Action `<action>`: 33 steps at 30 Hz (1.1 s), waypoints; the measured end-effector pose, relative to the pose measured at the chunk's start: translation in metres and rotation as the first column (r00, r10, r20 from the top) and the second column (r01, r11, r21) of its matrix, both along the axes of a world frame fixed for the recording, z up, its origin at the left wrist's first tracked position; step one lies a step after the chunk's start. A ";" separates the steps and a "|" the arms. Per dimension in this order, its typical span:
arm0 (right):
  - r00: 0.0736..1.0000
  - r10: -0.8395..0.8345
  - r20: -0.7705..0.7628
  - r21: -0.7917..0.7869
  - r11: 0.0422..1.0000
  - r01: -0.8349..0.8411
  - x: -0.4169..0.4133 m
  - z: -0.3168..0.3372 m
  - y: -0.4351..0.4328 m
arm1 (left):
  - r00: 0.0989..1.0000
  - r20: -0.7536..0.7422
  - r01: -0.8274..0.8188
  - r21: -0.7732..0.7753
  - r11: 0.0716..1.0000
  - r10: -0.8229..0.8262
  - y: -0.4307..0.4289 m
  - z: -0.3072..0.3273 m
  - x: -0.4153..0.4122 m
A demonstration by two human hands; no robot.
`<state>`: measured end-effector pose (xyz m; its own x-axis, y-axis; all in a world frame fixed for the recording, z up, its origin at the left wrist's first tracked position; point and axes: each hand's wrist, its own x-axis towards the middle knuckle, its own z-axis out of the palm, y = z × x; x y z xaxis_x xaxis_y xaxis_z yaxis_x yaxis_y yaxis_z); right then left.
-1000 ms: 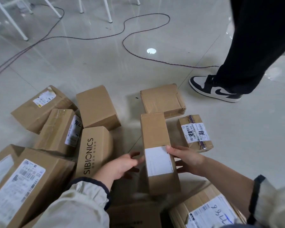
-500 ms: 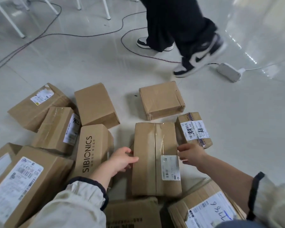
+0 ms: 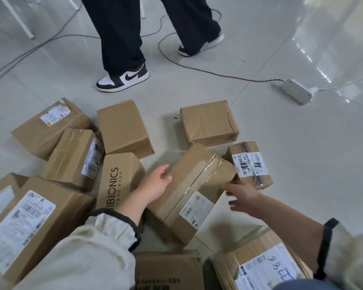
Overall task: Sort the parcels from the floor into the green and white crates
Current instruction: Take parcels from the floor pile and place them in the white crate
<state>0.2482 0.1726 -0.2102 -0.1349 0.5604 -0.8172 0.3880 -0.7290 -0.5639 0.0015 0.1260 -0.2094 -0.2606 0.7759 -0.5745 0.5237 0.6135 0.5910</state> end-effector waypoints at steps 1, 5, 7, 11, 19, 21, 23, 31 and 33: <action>0.994 -0.012 0.113 0.156 0.988 -0.005 -0.001 0.000 0.008 | 0.999 -0.053 -0.001 -0.019 1.000 0.000 -0.003 0.003 0.000; 0.928 0.053 0.368 0.509 0.824 -0.249 -0.014 0.010 0.045 | 0.989 -0.094 -0.137 -0.353 0.926 0.110 -0.019 0.019 0.005; 0.867 0.151 0.475 0.469 0.790 -0.394 -0.022 0.006 0.055 | 0.980 -0.013 -0.181 -0.488 0.854 0.201 -0.026 0.029 0.009; 0.771 0.248 0.586 0.411 0.729 -0.547 -0.023 -0.004 0.041 | 0.950 0.093 -0.191 -0.585 0.789 0.298 -0.038 0.033 0.011; 0.872 0.271 0.407 0.162 0.919 -0.361 0.015 -0.005 0.027 | 0.841 0.181 -0.498 -0.111 0.860 0.510 -0.030 0.004 0.007; 0.909 0.240 0.340 0.239 0.913 -0.330 0.021 -0.012 0.023 | 0.821 0.260 -0.466 -0.207 0.860 0.508 -0.036 -0.001 0.008; 0.945 0.191 0.266 0.244 0.935 -0.258 0.022 -0.015 0.020 | 0.792 0.312 -0.460 -0.259 0.849 0.524 -0.041 -0.003 0.010; 0.987 0.094 0.134 0.145 0.983 -0.113 0.024 -0.023 0.022 | 0.777 0.333 -0.474 -0.248 0.845 0.534 -0.041 -0.012 0.007; 0.988 0.077 0.131 0.139 0.986 -0.095 0.024 -0.023 0.022 | 0.776 0.333 -0.475 -0.248 0.844 0.535 -0.041 -0.014 0.006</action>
<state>0.2718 0.1948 -0.2332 -0.0897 0.6643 -0.7421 0.5194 -0.6045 -0.6039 0.0075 0.0847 -0.2232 -0.3335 0.4958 -0.8019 -0.1296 0.8184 0.5599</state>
